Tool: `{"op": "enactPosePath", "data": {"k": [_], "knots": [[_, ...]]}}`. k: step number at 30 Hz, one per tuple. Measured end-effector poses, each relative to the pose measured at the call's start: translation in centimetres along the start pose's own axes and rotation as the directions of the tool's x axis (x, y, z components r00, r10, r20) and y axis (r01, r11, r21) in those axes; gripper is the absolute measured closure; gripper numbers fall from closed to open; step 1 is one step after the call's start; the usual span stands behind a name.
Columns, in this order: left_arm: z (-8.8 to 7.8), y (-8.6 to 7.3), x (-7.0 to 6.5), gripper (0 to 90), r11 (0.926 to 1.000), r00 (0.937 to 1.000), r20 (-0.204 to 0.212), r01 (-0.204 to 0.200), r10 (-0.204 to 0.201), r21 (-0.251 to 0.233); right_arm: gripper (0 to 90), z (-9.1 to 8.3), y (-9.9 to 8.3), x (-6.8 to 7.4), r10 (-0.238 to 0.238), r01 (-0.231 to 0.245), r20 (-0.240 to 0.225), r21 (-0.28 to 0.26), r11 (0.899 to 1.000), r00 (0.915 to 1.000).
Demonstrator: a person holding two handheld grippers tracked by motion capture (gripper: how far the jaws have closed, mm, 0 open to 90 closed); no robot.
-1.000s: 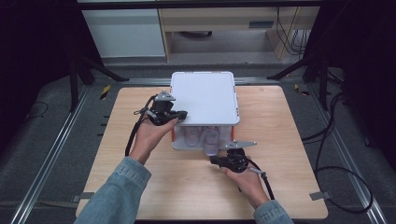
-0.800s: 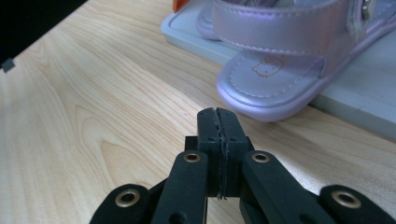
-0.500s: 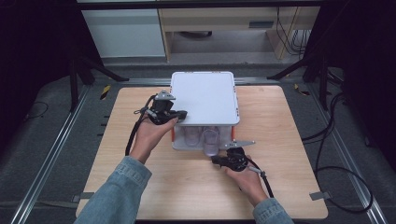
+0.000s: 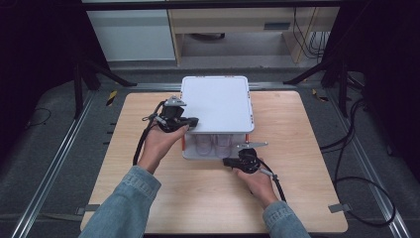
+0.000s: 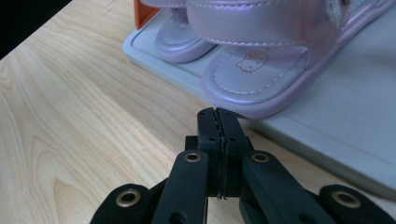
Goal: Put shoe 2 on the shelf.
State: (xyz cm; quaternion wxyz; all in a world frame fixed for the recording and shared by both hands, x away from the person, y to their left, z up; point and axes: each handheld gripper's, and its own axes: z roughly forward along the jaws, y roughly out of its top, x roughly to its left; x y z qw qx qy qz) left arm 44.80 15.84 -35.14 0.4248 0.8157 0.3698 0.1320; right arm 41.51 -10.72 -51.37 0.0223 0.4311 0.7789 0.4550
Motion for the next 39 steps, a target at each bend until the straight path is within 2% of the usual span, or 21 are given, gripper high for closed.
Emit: {"op": "enactPosePath", "data": {"k": [4,9,14,16,18,30,35,39], "knots": [[0.0,0.0,0.0,89.2,1.0000,1.0000,0.000,0.000,0.000,0.001,90.0,0.1,0.2,-0.2,0.006,-0.006,0.008,-0.001,1.000,0.9999],[0.0,0.0,0.0,89.2,1.0000,1.0000,-0.002,-0.002,0.002,0.002,90.0,-0.2,0.4,0.2,0.004,-0.004,-0.003,-0.021,1.000,1.0000],[0.0,0.0,-0.1,89.2,1.0000,1.0000,-0.005,-0.003,0.003,0.004,90.0,-0.1,0.5,-0.1,0.016,-0.015,0.021,-0.025,1.000,0.9997],[0.0,0.0,0.0,89.1,1.0000,1.0000,-0.003,-0.002,0.002,0.004,90.0,0.0,0.6,-0.2,0.032,-0.031,0.013,-0.027,0.999,0.9994],[0.0,0.0,0.0,89.2,1.0000,1.0000,-0.001,-0.002,0.002,0.004,90.0,0.1,0.7,-0.2,0.024,-0.024,0.021,-0.028,0.999,0.9995],[0.0,0.1,0.0,89.2,1.0000,1.0000,0.000,0.000,0.000,0.005,90.0,0.7,1.3,-0.5,0.064,-0.062,0.051,-0.044,0.997,0.9967],[0.0,0.1,-0.1,88.9,1.0000,1.0000,-0.002,-0.004,0.004,0.004,90.0,0.7,1.3,-0.5,0.063,-0.060,0.048,-0.046,0.997,0.9969],[-0.1,-0.1,-0.1,81.0,0.9999,0.9999,-0.014,-0.008,0.008,-0.011,89.1,0.2,1.5,-0.4,0.045,-0.042,0.045,-0.061,0.997,0.9980]]}}
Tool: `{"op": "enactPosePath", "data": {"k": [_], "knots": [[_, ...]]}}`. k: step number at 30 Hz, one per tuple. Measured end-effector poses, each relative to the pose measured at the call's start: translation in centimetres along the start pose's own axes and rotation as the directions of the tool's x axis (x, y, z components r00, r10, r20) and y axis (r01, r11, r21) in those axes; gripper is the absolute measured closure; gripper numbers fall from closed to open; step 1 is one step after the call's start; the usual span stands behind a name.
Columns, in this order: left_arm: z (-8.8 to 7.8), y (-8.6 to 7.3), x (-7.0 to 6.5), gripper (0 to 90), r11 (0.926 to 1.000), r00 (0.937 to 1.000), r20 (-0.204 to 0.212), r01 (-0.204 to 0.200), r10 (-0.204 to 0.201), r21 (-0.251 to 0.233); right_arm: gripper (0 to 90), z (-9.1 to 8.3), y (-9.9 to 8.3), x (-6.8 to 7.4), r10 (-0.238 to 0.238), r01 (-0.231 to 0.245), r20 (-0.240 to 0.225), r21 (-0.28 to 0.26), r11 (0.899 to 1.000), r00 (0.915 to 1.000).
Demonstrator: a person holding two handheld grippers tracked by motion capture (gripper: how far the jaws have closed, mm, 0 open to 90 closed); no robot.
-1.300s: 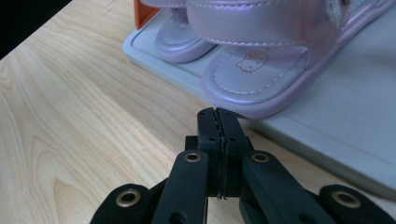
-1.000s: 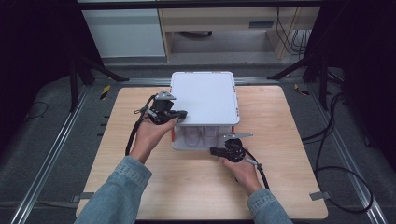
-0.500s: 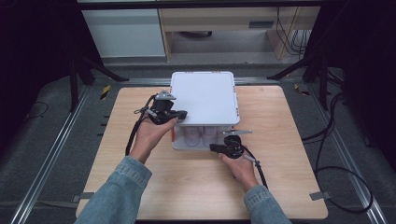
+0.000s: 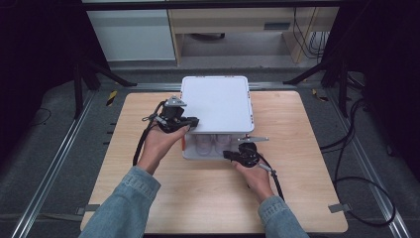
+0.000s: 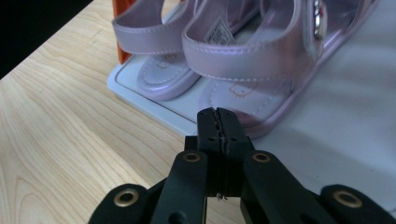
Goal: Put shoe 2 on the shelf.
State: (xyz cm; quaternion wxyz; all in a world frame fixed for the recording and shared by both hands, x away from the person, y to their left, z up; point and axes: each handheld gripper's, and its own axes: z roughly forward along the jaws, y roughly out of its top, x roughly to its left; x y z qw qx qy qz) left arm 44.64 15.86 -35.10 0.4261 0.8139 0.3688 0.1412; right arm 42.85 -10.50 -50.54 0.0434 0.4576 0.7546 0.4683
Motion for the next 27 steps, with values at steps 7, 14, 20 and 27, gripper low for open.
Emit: {"op": "enactPosePath", "data": {"k": [7,14,20,27], "knots": [[-1.0,-0.1,-0.3,45.0,0.9980,0.9989,-0.047,0.001,-0.004,-0.063,71.1,-0.9,0.3,0.5,-0.053,0.054,0.006,-0.013,0.998,0.9986],[-3.0,-1.4,0.4,11.0,0.9928,0.9947,-0.102,-0.016,0.004,-0.118,36.1,-2.6,0.2,1.2,-0.129,0.131,0.088,-0.009,0.991,0.9877],[-5.5,-4.7,2.8,5.6,0.9899,0.9809,-0.191,0.008,-0.035,-0.142,20.6,-6.4,-0.7,-1.1,-0.161,0.166,0.192,-0.008,0.986,0.9682],[-4.9,-9.6,5.7,5.1,0.9962,0.9676,-0.241,0.062,-0.075,-0.060,16.2,-9.1,-1.3,-5.3,-0.133,0.140,0.286,-0.004,0.990,0.9491]]}}
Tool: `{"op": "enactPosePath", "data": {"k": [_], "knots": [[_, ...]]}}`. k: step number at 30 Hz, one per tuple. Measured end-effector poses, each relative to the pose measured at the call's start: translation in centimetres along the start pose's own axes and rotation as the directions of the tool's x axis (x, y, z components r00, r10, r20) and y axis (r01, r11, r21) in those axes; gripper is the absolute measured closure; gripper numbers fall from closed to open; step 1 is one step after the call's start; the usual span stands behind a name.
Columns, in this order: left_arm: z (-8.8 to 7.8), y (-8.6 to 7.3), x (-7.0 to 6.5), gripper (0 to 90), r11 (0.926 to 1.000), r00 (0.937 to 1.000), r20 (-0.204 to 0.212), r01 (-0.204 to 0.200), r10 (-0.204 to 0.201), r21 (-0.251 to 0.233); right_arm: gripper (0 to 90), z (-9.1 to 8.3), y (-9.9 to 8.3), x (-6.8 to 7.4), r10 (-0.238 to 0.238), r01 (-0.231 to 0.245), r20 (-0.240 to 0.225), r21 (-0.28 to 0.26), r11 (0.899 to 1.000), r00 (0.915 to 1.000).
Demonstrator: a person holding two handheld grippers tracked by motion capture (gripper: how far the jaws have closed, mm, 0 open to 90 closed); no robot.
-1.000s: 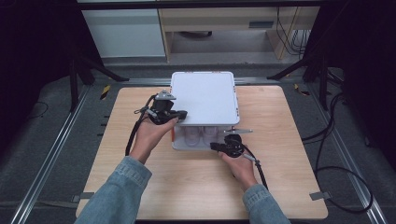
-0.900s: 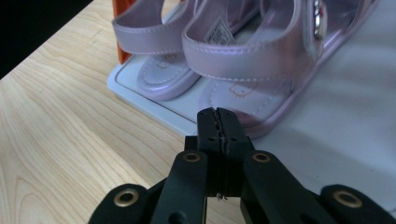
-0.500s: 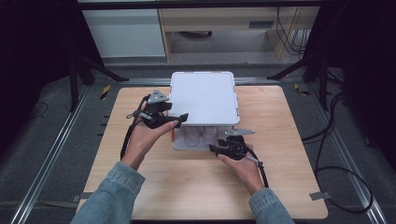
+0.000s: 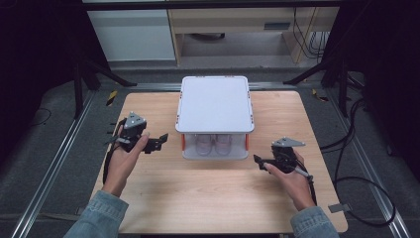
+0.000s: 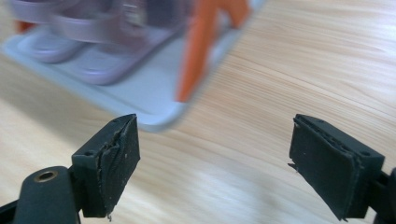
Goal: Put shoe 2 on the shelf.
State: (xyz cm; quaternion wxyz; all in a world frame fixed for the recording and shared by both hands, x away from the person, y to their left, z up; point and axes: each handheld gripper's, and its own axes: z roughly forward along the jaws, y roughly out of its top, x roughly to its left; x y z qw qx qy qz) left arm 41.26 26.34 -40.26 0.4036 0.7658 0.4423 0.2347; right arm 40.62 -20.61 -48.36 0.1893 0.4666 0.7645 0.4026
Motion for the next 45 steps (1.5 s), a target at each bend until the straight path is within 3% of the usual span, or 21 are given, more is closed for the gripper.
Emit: {"op": "enactPosePath", "data": {"k": [5,8,10,13,16,24,26,29,35,45], "knots": [[1.9,-3.3,1.3,5.5,0.9967,0.9996,-0.029,0.006,-0.004,0.082,16.2,0.4,-0.4,-3.1,0.037,-0.038,0.059,0.024,0.999,0.9976],[2.8,-4.8,1.8,5.4,0.9929,0.9994,-0.033,0.008,-0.004,0.118,17.6,0.6,-0.5,-4.5,0.069,-0.069,0.079,0.008,0.998,0.9945],[3.2,-5.6,2.0,5.4,0.9908,0.9992,-0.039,0.003,0.002,0.136,17.8,0.8,-0.6,-5.4,0.093,-0.092,0.085,-0.007,0.996,0.9921],[3.8,-6.4,2.1,5.5,0.9886,0.9987,-0.049,-0.008,0.016,0.150,16.8,1.1,-0.3,-6.4,0.070,-0.075,0.123,0.035,0.997,0.9899],[4.4,-6.9,2.2,5.4,0.9853,0.9968,-0.065,-0.034,0.046,0.167,17.3,1.3,-0.1,-7.0,0.094,-0.096,0.138,0.008,0.995,0.9860],[5.6,-8.2,2.5,5.5,0.9803,0.9970,-0.065,-0.029,0.042,0.196,15.6,2.2,-0.6,-7.6,0.120,-0.127,0.171,0.033,0.991,0.9780],[5.8,-8.5,2.6,5.5,0.9808,0.9974,-0.064,-0.019,0.032,0.194,15.2,2.4,-0.7,-7.6,0.111,-0.119,0.180,0.035,0.992,0.9773],[6.2,-8.7,2.5,5.3,0.9759,0.9975,-0.061,-0.022,0.036,0.217,14.5,2.7,-0.9,-7.5,0.106,-0.118,0.200,0.050,0.992,0.9742],[6.3,-9.1,2.8,3.9,0.9793,0.9987,-0.045,0.033,-0.025,0.200,13.8,3.1,-1.1,-7.3,0.086,-0.104,0.224,0.070,0.992,0.9708],[6.3,-9.3,2.9,2.3,0.9812,0.9984,-0.049,0.036,-0.028,0.190,11.1,2.9,-1.3,-7.1,0.086,-0.107,0.246,0.076,0.991,0.9655]]}}
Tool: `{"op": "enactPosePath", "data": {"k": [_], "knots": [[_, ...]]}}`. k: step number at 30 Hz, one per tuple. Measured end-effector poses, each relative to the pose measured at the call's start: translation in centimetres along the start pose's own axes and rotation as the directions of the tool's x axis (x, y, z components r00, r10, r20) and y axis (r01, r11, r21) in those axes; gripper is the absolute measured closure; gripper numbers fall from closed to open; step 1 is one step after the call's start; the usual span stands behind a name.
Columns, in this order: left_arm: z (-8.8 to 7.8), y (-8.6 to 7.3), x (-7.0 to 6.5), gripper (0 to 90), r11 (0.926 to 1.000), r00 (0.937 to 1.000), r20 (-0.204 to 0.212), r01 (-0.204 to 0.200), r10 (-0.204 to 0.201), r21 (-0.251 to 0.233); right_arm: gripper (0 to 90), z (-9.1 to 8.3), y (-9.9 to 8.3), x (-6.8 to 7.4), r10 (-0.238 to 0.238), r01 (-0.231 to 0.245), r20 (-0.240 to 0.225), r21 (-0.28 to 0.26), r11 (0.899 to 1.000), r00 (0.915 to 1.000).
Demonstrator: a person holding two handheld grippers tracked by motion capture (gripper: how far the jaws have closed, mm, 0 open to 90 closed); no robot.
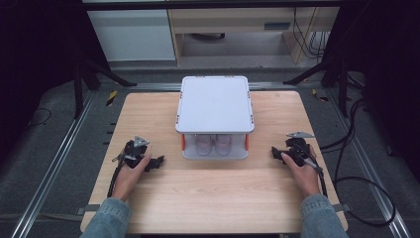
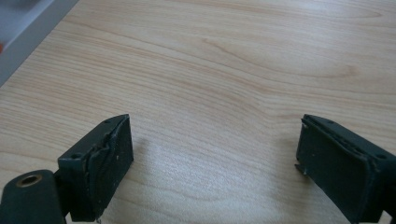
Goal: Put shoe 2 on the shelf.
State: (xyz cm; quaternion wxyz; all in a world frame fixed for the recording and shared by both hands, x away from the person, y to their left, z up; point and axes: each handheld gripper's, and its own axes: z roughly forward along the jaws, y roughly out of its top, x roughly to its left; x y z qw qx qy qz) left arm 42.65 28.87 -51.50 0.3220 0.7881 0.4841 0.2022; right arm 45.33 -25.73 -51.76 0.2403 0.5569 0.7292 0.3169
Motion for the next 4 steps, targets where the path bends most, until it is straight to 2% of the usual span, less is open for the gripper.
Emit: {"op": "enactPosePath", "data": {"k": [4], "knots": [[-0.02,-0.03,0.14,0.9,0.9999,0.9999,-0.009,0.009,-0.009,0.004,8.9,-0.25,-0.23,-0.28,0.030,-0.030,0.030,0.006,1.000,0.9991]]}}
